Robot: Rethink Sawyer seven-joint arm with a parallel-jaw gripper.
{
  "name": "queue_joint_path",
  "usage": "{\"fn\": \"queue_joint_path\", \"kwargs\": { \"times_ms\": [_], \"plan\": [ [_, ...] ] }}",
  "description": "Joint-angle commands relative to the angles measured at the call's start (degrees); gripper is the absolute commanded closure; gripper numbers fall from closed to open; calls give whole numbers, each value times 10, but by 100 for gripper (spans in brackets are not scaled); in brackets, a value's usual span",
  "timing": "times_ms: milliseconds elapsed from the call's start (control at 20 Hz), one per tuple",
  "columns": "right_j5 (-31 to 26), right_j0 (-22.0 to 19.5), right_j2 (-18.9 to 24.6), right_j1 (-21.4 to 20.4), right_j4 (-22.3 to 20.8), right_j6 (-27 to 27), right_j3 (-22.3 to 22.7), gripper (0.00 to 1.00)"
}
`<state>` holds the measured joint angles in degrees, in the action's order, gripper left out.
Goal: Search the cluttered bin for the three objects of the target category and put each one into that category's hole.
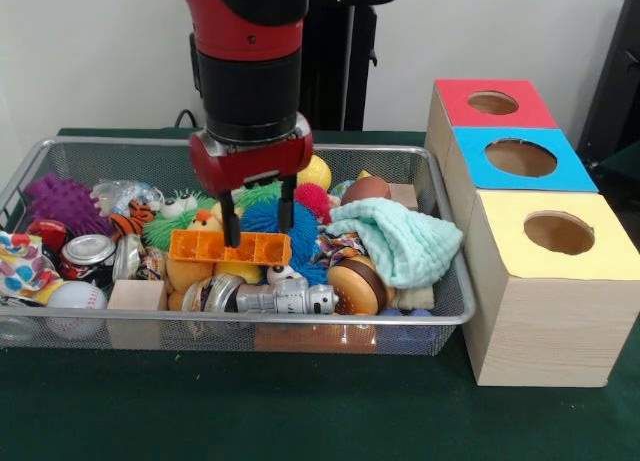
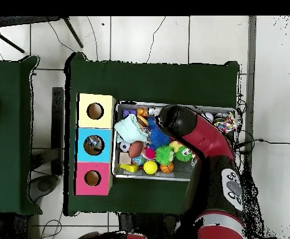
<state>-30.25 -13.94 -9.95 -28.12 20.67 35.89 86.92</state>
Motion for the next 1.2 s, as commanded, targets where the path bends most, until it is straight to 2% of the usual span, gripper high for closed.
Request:
{"fn": "queue_joint_path", "kwargs": {
  "times_ms": [50,250,400,550,900,1200],
  "plan": [
    [-98,-39,-2,-45,-52,77,31,0],
    [-132,-62,-3,-50,-75,64,16,0],
    [-113,-94,17,-48,-100,23,24,0],
    [-92,-114,30,-43,-120,12,35,0],
    [-22,-158,58,-37,-179,-2,80,0],
    [23,-187,89,-28,-215,16,104,0]
  ]
}}
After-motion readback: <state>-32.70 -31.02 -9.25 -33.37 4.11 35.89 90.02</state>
